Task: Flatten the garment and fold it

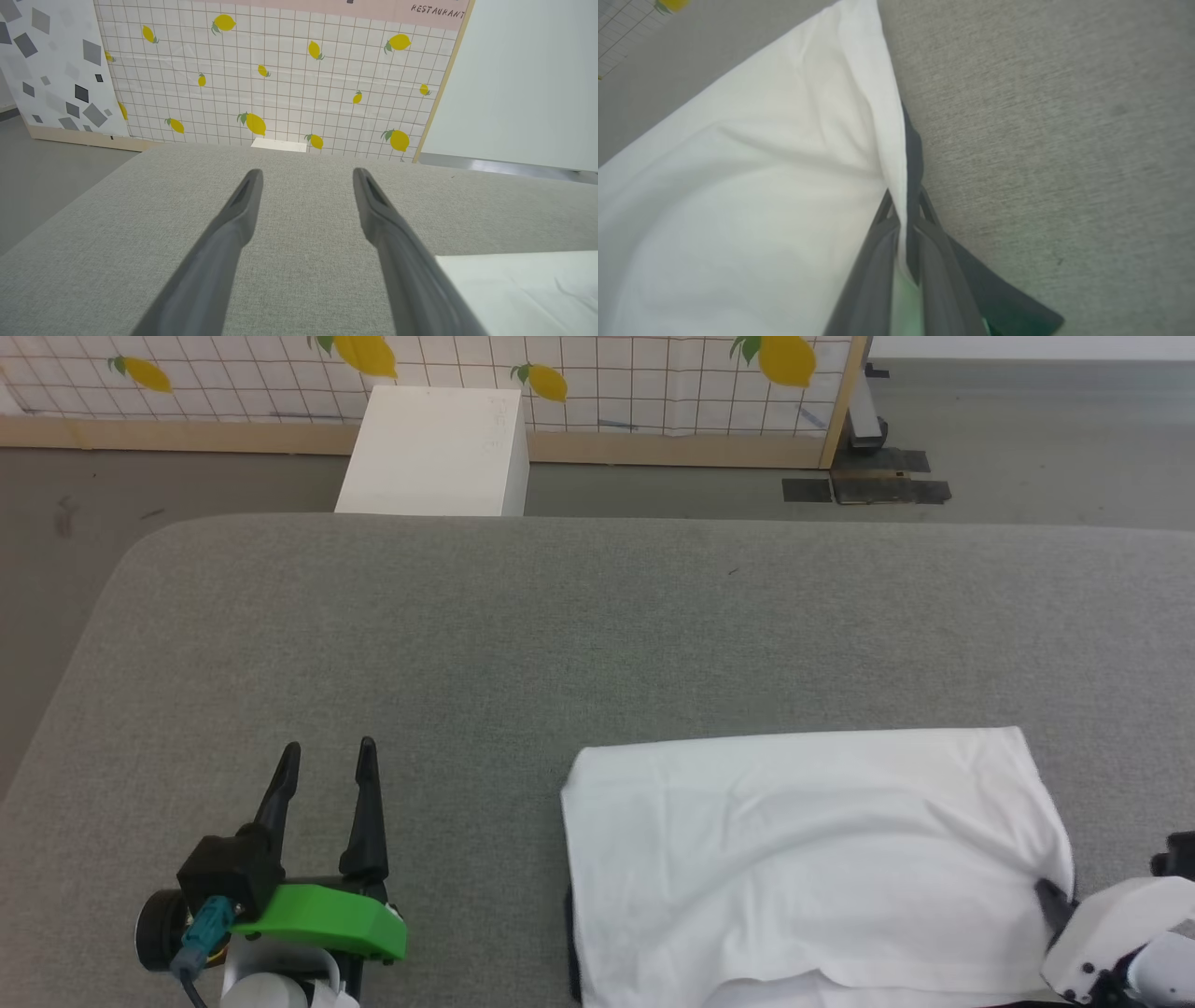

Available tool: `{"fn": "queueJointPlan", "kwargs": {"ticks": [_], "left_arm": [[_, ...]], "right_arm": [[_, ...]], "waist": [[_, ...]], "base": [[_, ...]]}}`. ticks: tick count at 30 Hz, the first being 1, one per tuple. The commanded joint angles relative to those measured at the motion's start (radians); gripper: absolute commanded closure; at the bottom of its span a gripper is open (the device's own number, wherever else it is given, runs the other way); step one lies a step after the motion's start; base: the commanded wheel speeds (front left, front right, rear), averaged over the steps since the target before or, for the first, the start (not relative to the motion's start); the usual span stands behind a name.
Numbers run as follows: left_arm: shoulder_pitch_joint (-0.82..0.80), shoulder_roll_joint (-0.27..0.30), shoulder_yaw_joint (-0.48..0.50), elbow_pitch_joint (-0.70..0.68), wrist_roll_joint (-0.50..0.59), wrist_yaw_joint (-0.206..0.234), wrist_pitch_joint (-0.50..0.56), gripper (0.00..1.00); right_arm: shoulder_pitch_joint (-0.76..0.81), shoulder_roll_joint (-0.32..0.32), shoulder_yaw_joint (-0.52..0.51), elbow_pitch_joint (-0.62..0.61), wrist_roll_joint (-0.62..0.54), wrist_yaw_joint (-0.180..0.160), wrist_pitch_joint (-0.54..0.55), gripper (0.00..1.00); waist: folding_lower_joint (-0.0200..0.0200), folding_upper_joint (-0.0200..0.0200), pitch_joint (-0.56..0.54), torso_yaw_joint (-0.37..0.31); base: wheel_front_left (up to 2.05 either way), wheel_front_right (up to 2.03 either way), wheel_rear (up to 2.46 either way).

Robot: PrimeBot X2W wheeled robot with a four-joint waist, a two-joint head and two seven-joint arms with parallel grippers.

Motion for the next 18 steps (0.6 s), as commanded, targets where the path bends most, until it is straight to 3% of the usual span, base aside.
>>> {"fn": "queueJointPlan", "kwargs": {"ticks": [1,5,10,14,18], "left_arm": [[-0.006,-0.005,0.006,-0.003,0.004,-0.005,-0.004,0.0],[-0.008,-0.007,0.008,-0.001,0.006,-0.007,-0.004,0.0],[-0.01,-0.008,0.011,0.002,0.007,-0.011,-0.004,0.0],[-0.011,-0.008,0.013,0.008,0.009,-0.014,-0.004,0.0],[-0.012,-0.008,0.011,0.013,0.011,-0.017,-0.004,0.0]], "right_arm": [[0.016,-0.004,-0.037,-0.022,-0.036,-0.002,-0.001,1.0],[0.034,-0.004,-0.123,-0.046,-0.106,-0.002,0.018,1.0],[0.054,-0.004,-0.138,-0.086,-0.13,-0.002,0.027,1.0],[0.073,-0.004,-0.077,-0.168,-0.104,-0.002,0.029,1.0],[0.118,-0.004,0.045,-0.331,-0.075,-0.002,0.082,1.0]], "waist": [[0.0,0.0075,0.002,-0.004],[0.0,0.0075,0.004,-0.009],[0.0,0.0075,0.005,-0.017],[0.0,0.0075,0.002,-0.022],[0.0,0.0075,-0.003,-0.021]], "base": [[0.0,0.0,0.0],[0.0,0.0,0.0],[0.0,0.0,0.0],[0.0,0.0,0.0],[0.0,0.0,0.0]]}}
